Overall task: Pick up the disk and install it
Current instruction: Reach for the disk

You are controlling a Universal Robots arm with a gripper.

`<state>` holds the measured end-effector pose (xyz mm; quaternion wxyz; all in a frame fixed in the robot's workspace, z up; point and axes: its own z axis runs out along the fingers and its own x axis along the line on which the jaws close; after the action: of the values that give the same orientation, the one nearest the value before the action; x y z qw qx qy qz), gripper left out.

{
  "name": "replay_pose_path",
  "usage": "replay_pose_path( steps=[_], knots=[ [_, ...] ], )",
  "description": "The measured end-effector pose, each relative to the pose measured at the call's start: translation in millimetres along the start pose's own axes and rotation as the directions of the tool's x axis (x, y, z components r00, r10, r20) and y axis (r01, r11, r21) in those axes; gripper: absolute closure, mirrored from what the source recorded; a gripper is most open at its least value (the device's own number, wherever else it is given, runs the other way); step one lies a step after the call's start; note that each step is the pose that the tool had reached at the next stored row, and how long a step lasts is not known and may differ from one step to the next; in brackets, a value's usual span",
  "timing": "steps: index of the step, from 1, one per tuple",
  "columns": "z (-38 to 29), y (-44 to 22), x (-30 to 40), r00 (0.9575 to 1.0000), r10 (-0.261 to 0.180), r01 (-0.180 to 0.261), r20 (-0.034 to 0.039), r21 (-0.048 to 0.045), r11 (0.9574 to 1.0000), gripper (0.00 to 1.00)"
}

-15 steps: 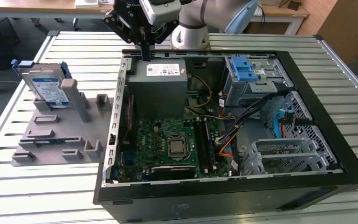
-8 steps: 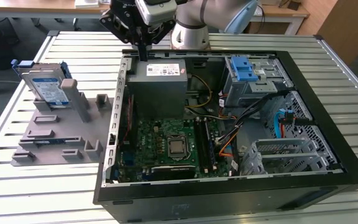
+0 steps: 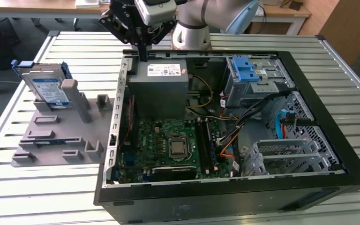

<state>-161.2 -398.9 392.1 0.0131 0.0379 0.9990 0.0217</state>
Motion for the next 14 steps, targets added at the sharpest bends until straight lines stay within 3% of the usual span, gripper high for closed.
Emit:
replay_pose_path(
  steps=[6,14],
  knots=[
    [0.1,-0.4,5.2,1.0000,0.000,0.000,0.0000,0.0000,1.0000,0.89],
    [0.1,-0.5,6.7,1.0000,0.000,0.000,-0.0001,0.0001,1.0000,0.89]
  ],
)
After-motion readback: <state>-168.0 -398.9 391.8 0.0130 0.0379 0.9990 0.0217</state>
